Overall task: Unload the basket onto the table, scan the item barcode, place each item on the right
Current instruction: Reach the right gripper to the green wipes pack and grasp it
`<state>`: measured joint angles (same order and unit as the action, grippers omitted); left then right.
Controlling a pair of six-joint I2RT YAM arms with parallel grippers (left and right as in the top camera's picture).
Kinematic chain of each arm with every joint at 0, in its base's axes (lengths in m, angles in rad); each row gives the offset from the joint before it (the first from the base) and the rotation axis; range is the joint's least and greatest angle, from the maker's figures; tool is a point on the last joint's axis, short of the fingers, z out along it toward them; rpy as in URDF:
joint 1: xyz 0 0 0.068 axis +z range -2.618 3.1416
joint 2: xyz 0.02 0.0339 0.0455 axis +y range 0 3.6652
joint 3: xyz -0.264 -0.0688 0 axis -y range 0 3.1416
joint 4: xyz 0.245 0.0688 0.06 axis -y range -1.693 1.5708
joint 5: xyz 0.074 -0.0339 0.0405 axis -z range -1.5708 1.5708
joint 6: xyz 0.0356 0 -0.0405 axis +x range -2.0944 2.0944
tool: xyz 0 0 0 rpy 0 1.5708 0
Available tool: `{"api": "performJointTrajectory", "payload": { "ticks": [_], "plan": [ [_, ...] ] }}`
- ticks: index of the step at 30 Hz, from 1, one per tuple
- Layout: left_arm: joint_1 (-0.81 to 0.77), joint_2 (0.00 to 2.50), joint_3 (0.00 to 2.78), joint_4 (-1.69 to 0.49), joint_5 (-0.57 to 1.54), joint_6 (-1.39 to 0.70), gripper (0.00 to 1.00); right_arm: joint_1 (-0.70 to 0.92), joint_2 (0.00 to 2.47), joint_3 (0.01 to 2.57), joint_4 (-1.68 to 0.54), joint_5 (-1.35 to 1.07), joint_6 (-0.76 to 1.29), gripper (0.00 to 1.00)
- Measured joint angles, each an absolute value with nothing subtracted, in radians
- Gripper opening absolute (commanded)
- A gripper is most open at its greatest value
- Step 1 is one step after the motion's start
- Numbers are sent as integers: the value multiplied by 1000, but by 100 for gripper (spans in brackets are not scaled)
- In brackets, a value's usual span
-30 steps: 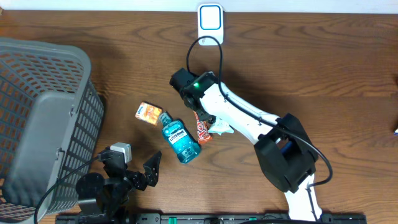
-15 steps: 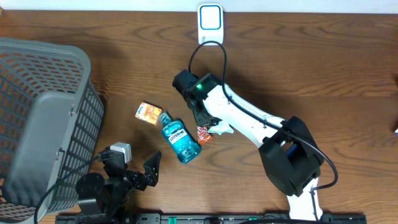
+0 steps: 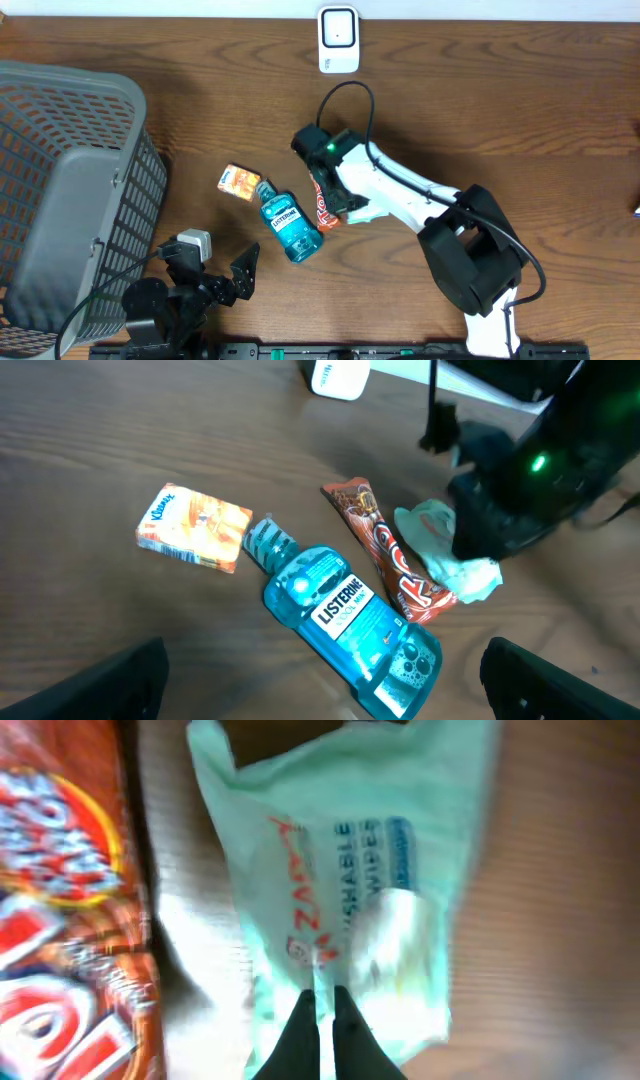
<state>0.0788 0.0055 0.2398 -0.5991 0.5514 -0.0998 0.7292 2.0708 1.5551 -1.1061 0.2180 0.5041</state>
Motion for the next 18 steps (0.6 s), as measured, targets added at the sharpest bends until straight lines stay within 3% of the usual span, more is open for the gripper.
{"api": "performJointTrajectory", "payload": {
  "ticks": [2,3,4,5,9,11,18],
  "plan": [
    [79,6,240,-599,551,-99,99,728,2070,1628,-1147,216,500,1],
    [79,6,240,-599,551,-100,99,728,2067,1663,-1158,215,496,8],
    [79,6,240,-599,551,-100,99,729,2059,1696,-1166,215,497,27],
    [79,6,240,-599,552,-100,99,729,2048,1719,-1170,214,490,37],
    [79,6,240,-599,552,-100,99,729,2009,1740,-1182,216,463,67],
    [79,6,240,-599,551,-100,99,731,2009,1722,-1163,224,429,71],
    [79,6,240,-599,552,-100,99,765,2022,1530,-1017,354,392,67]
  ]
}}
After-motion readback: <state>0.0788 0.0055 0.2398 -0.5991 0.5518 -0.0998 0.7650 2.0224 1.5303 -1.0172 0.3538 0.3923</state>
